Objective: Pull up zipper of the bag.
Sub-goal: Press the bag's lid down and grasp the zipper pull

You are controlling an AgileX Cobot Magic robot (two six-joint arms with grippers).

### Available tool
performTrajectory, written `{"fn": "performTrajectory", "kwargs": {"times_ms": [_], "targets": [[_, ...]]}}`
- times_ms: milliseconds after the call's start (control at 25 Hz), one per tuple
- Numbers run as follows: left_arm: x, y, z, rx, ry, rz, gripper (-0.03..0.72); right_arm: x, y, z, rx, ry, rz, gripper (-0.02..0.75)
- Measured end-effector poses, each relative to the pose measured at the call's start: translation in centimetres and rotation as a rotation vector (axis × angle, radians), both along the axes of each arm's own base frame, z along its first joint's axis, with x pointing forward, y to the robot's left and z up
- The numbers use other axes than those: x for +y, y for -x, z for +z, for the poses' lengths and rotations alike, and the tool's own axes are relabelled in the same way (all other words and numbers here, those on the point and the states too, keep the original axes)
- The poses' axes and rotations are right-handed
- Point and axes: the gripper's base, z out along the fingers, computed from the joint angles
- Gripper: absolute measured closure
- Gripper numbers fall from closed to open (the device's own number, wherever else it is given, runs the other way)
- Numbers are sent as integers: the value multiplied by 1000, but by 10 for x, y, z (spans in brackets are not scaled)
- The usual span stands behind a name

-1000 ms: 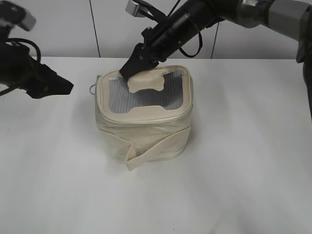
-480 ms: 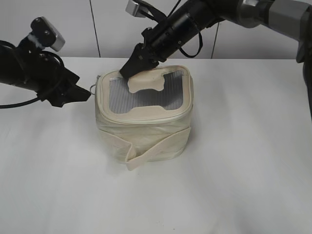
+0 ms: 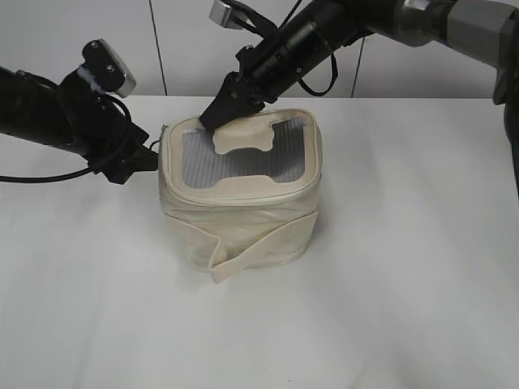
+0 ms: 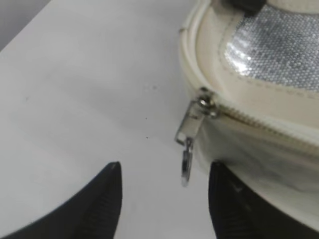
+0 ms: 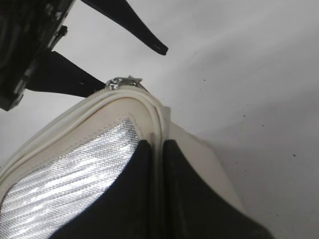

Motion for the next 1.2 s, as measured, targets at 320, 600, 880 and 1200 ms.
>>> {"fn": "performTrajectory", "kwargs": {"times_ms": [320, 600, 880, 1200], "targets": [[-6, -11, 0, -8, 12, -34, 358, 0, 0, 0, 2, 0, -2, 690], [-15, -9, 0, -14, -7, -87, 644, 0, 0, 0, 6, 1, -4, 690], [-11, -3, 12, 43, -44, -4, 679, -1, -1, 0, 46, 5, -49, 692], [3, 24, 42, 67, -68, 96, 680, 0, -1, 0, 91, 11, -98, 693]]}}
